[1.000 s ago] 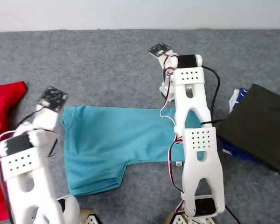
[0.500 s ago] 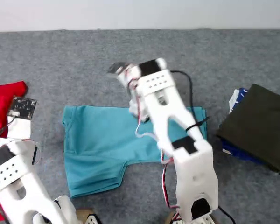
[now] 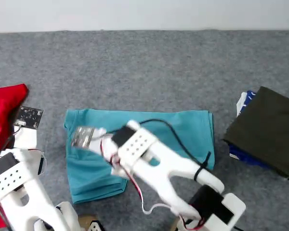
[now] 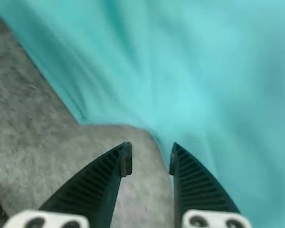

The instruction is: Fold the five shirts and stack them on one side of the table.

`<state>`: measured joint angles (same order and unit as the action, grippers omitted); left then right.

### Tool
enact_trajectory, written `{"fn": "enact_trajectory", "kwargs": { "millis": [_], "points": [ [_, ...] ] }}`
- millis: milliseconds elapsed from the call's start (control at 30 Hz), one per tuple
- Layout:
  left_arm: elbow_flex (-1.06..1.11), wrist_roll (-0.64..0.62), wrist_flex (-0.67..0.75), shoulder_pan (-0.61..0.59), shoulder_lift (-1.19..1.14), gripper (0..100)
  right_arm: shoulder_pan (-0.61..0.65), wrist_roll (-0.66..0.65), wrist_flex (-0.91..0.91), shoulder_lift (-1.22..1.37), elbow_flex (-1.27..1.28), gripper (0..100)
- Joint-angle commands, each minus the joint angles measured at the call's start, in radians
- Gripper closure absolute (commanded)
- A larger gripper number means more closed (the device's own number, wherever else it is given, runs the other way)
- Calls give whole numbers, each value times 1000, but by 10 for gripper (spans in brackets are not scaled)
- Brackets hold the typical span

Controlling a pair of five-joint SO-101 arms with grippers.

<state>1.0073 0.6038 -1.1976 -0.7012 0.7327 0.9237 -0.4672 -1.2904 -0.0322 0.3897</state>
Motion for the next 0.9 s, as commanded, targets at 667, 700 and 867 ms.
{"fn": "enact_trajectory", "kwargs": {
  "millis": [667,700,867],
  "points": [
    [33,-5,3,-192,23,986,242,-58,272,127,52,790],
    [33,-5,0,-192,23,986,243,-58,280,136,52,790],
    [33,-5,-3,-196,23,986,257,-58,289,194,51,790]
  ]
}}
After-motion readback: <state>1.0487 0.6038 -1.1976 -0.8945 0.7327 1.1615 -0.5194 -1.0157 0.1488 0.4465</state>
